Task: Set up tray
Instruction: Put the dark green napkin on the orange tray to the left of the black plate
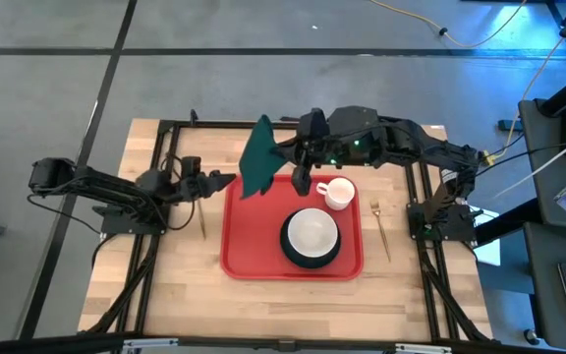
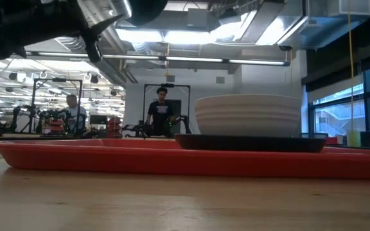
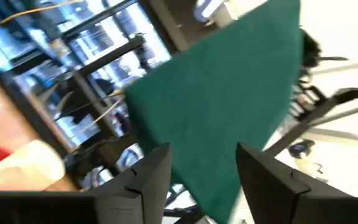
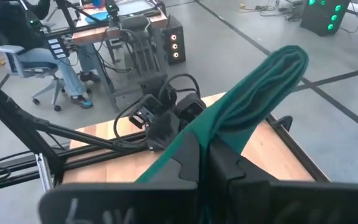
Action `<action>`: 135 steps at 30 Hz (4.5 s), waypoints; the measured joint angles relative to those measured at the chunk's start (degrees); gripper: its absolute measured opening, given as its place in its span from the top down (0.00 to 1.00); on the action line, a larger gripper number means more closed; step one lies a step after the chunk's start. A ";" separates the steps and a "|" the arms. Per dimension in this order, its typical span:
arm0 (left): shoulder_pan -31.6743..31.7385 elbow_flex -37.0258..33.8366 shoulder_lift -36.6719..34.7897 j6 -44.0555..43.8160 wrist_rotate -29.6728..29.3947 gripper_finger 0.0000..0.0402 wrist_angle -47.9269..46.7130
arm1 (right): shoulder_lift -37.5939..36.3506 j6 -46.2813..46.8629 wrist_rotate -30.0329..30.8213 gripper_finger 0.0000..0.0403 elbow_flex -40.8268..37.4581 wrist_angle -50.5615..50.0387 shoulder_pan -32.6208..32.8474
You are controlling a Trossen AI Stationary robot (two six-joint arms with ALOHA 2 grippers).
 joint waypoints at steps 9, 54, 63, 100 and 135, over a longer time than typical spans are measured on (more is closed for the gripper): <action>0.00 0.19 0.02 -0.77 -1.74 0.42 -0.35 | 0.00 -0.17 -1.78 0.99 0.00 2.50 0.00; 0.11 7.71 0.04 0.57 2.97 0.43 -2.36 | 3.13 -4.95 -4.06 0.99 0.04 14.94 -0.02; -1.83 7.71 0.02 0.71 2.52 0.43 0.28 | 3.13 -7.87 -0.83 0.99 0.04 15.65 -0.14; -1.90 7.73 0.63 5.72 2.99 0.75 0.30 | 3.15 -10.67 3.09 0.99 0.04 10.64 -0.35; 3.72 12.53 0.61 5.29 28.43 0.99 -31.91 | 1.70 10.86 0.10 0.82 0.61 -34.75 0.39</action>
